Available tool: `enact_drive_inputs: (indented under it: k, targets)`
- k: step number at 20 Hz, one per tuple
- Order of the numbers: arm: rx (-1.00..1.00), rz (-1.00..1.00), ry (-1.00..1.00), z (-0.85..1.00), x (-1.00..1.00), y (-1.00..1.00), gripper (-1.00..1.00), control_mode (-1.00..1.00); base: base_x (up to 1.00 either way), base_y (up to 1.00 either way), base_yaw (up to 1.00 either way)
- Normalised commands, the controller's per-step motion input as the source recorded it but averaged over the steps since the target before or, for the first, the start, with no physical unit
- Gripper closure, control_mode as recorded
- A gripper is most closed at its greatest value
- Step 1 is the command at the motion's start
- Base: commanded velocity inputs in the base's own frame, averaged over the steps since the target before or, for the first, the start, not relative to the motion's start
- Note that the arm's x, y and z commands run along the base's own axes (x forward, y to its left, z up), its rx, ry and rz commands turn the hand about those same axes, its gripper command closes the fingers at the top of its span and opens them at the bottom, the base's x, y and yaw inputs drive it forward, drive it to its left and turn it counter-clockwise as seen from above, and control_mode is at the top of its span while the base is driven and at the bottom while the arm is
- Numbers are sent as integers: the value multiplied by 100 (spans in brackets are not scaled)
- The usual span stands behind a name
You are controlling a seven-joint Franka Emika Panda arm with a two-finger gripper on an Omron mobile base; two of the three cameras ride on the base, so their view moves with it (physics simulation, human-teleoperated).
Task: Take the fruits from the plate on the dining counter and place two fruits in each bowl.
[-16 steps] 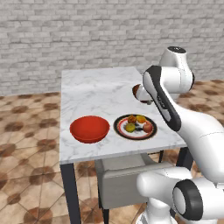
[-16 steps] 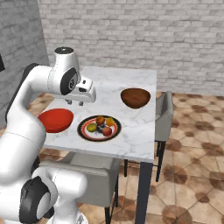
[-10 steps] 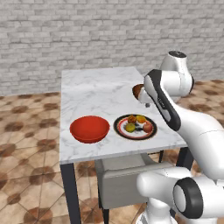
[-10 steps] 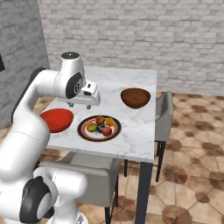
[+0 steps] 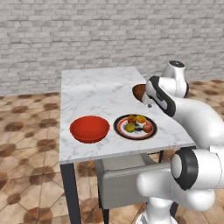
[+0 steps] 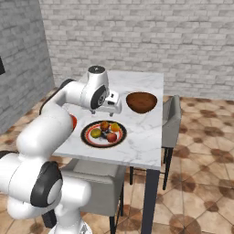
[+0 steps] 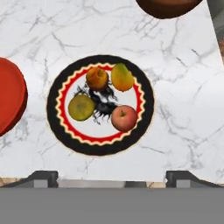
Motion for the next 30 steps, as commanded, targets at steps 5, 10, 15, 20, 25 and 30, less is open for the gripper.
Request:
enact_drive_inputs:
  k: [5,10,15,20,25,30]
  targets:
    - [0,0,0,-47,39,-2,-100,-100,0,0,0]
    - [0,0,0,-54,18,-2,-100,-100,0,0,0]
    - [0,0,3,-42,2,0,-100,-100,0,0,0]
    - [0,0,0,-36,9,0,-100,-100,0,0,0]
    - [0,0,0,-38,23,0,-100,-100,0,0,0]
    - [0,-2,0,-45,11,-7,-100,-100,0,0,0]
